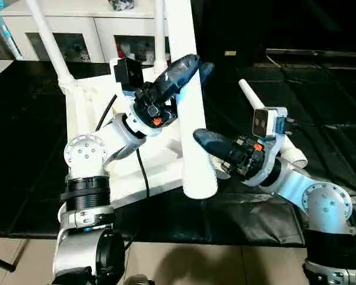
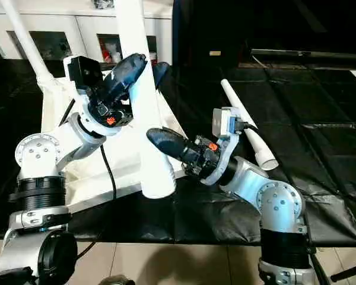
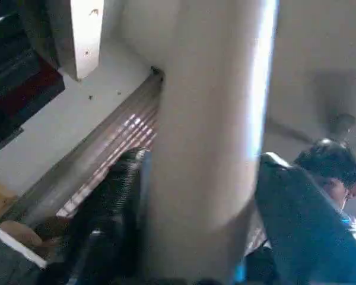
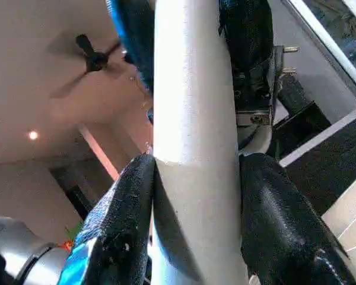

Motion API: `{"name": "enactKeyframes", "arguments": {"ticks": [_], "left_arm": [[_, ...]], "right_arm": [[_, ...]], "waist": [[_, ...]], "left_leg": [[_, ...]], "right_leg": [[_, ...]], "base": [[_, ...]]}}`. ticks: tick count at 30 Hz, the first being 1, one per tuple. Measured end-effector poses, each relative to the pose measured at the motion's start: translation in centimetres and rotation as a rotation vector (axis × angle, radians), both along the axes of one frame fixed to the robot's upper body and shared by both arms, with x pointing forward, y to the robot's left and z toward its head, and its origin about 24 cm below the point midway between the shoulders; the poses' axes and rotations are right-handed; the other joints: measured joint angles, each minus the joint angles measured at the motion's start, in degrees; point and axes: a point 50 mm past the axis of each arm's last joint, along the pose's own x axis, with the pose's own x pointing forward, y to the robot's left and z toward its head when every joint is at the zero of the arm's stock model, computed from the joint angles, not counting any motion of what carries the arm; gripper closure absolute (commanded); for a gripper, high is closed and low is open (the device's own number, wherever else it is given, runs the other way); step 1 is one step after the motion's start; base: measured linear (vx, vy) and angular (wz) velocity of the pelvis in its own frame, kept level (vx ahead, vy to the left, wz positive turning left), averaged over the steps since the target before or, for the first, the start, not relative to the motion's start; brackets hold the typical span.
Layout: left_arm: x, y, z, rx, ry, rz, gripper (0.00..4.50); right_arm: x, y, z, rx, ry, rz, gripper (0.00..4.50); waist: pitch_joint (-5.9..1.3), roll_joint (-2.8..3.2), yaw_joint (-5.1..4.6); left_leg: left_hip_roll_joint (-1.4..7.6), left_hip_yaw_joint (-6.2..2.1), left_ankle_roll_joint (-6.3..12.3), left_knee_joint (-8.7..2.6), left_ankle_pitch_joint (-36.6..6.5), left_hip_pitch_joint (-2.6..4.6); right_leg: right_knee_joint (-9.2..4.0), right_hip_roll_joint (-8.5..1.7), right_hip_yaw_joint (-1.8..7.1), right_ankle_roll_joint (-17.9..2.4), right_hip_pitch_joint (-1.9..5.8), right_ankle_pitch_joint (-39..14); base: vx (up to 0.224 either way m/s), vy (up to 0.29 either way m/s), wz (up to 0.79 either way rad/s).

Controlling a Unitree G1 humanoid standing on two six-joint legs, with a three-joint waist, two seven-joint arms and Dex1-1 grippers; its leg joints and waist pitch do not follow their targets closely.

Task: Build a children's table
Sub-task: Pick table leg

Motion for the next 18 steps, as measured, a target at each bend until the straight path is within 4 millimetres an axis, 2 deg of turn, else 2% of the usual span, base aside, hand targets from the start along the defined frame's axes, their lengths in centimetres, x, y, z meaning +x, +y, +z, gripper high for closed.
{"name": "enactKeyframes", "arguments": {"ticks": [1,4,6,17,18], "left_arm": [[-0.02,0.01,-0.09,0.002,0.002,0.000,2.03],[-0.01,0.03,-0.20,0.005,0.006,0.001,2.14],[-0.01,0.03,-0.21,0.006,0.006,0.001,2.40],[0.06,0.00,-0.20,0.019,0.000,0.011,2.57],[0.12,0.15,-0.19,0.025,-0.003,0.021,2.57]], "right_arm": [[-0.02,-0.02,-0.06,-0.003,0.002,0.000,2.68],[-0.06,0.07,-0.07,-0.004,0.002,0.007,2.68],[-0.07,0.12,-0.09,-0.005,0.003,0.009,2.69],[-0.04,0.26,-0.13,-0.010,-0.001,0.007,2.69],[0.04,0.28,-0.14,-0.016,-0.006,-0.001,2.14]], "waist": [[0.00,0.00,0.00],[0.00,0.00,0.00],[0.00,0.00,0.01],[0.00,0.00,0.01],[0.00,0.00,0.01]], "left_leg": [[0.00,0.00,0.00,0.00,0.00,0.00],[0.00,0.00,0.00,0.00,0.00,0.00],[0.00,0.00,0.00,0.00,0.00,-0.01],[0.00,0.00,0.00,0.00,0.00,-0.01],[0.00,0.00,0.00,0.00,0.00,-0.01]], "right_leg": [[0.00,0.00,0.00,0.00,0.00,0.00],[0.00,0.00,0.00,0.01,0.00,0.00],[-0.01,0.00,0.00,0.01,0.00,0.00],[-0.02,0.00,0.00,0.02,0.00,0.01],[-0.02,0.00,0.00,0.02,0.00,0.01]], "base": [[0.000,0.000,0.00],[0.000,0.000,0.00],[0.000,0.000,0.00],[0.000,0.000,0.00],[0.000,0.000,0.00]]}}
